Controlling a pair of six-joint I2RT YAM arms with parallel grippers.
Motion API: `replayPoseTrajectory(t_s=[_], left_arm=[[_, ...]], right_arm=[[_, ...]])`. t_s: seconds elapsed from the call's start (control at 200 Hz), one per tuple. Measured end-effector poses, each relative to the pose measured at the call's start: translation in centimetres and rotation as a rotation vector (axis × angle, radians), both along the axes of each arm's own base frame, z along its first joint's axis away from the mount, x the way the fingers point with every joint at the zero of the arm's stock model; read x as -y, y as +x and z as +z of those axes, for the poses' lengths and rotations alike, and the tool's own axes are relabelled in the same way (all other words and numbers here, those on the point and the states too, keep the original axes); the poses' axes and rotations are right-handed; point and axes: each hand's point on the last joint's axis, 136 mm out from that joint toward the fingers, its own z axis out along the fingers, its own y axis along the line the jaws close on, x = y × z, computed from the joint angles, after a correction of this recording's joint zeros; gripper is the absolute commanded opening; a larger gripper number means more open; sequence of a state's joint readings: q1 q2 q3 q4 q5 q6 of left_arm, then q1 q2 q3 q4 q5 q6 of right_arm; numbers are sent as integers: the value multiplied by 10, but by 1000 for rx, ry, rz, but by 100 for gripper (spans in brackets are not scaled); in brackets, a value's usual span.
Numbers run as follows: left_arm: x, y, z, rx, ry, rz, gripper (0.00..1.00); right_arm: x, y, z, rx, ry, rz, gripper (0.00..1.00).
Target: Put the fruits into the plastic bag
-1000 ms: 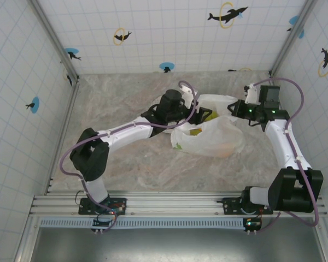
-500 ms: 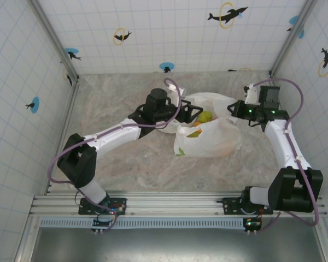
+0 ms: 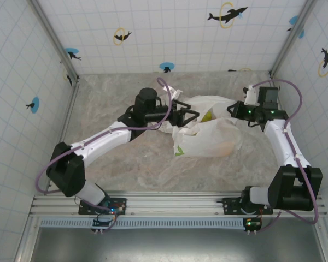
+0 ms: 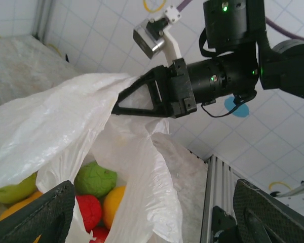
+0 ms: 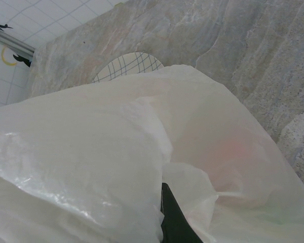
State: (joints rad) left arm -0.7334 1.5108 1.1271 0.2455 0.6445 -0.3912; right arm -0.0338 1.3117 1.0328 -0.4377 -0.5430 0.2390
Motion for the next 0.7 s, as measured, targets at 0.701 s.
replayPoseTrajectory(t_s=[0.701], left_arm=[[-79,0,-133,-400,238,411,82]], right_arm=[[0,5,-7,-13,3,-1,0]])
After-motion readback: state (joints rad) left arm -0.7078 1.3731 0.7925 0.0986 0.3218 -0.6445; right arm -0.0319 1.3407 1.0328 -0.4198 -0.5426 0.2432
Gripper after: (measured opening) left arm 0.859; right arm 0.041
